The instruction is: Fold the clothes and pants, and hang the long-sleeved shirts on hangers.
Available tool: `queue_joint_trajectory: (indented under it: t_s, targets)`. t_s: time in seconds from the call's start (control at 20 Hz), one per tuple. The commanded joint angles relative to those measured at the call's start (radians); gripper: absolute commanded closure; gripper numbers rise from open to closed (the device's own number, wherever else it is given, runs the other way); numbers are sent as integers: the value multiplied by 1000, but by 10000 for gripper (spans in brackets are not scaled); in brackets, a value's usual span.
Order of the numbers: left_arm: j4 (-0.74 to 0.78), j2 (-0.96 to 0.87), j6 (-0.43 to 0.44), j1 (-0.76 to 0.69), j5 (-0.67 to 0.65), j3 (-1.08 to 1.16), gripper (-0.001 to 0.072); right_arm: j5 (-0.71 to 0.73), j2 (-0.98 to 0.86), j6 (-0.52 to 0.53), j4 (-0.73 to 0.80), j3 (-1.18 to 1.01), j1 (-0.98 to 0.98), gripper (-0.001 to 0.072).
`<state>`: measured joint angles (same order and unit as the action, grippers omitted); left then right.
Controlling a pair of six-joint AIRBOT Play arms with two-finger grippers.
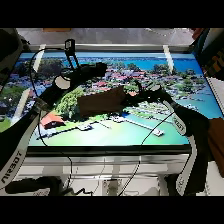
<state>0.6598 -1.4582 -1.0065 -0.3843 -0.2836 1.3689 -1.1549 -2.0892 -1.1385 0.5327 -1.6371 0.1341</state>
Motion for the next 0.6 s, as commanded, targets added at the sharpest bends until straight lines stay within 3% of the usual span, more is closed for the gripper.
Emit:
queue_joint_trajectory:
  t_s: [0.0, 0.1, 0.15, 0.25, 0.3, 0.45, 0.55]
  targets:
    - [221, 28, 0, 7, -121, 0, 11, 34, 8, 6, 80, -92, 56, 699]
    - [367, 57, 0, 18, -245, 0, 39, 8, 33, -15, 162, -161, 58, 700]
    - [439, 74, 0, 25, -319, 0, 210, 0, 54, -61, 226, -197, 50, 700]
    - [587, 114, 0, 42, -462, 0, 643, -6, 115, -154, 362, -253, 21, 700]
    - [655, 135, -1, 53, -528, 0, 694, -10, 154, -199, 425, -274, -3, 700]
    - [807, 208, -13, 84, -723, 0, 694, -40, 283, -305, 550, -305, -99, 700]
    - [898, 259, -108, 109, -827, 0, 694, -90, 376, -365, 630, -307, -186, 700]
